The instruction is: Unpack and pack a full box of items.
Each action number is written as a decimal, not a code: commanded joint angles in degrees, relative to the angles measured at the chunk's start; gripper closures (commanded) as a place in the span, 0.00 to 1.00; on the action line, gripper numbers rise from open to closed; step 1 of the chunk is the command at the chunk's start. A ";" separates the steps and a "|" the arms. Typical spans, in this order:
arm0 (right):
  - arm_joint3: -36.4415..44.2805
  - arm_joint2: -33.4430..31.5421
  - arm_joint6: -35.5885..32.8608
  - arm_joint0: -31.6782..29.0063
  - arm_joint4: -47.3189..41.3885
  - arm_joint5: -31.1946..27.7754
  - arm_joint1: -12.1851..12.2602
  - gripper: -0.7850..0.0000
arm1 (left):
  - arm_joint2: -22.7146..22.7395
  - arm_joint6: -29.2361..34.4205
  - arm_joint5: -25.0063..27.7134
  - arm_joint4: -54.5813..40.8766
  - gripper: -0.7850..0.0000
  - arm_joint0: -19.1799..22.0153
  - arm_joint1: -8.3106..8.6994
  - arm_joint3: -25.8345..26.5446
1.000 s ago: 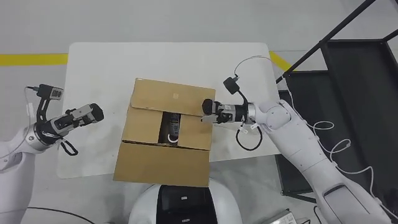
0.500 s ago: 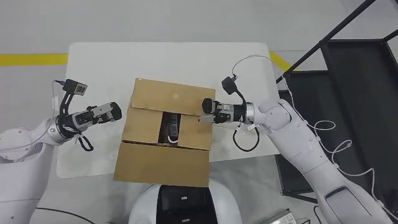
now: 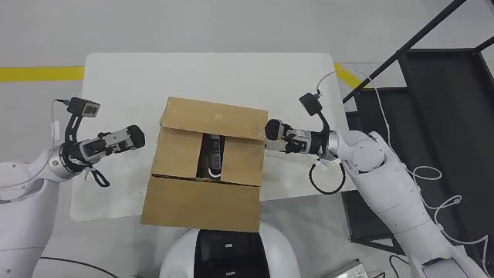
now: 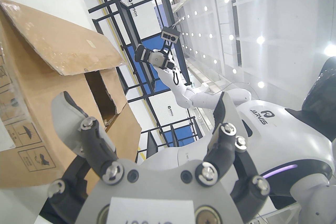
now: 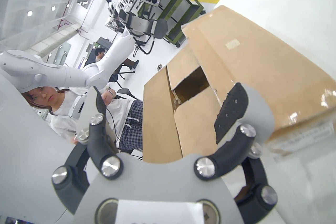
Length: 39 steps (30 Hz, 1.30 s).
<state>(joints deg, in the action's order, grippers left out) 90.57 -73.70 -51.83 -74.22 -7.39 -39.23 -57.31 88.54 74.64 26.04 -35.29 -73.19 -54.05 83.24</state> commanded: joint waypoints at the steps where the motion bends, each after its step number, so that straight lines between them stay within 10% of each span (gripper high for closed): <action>1: 1.92 -2.34 -1.41 -3.62 0.20 2.13 0.67 0.00 | 0.44 0.00 0.36 -0.35 0.00 -0.27 0.06 -0.15; 14: 8.19 -6.85 -3.43 -19.61 1.00 8.84 2.37 0.00 | 2.08 -0.86 1.92 -1.01 0.00 -1.33 0.32 -1.53; 39: 3.58 8.10 -3.21 -18.06 -10.40 7.06 0.34 0.00 | 4.26 -5.77 1.58 1.25 0.00 -3.10 0.71 -1.23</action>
<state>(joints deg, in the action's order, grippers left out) 93.91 -65.69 -54.78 -92.18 -15.75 -31.57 -56.94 92.86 69.18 27.71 -34.10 -76.32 -53.32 82.12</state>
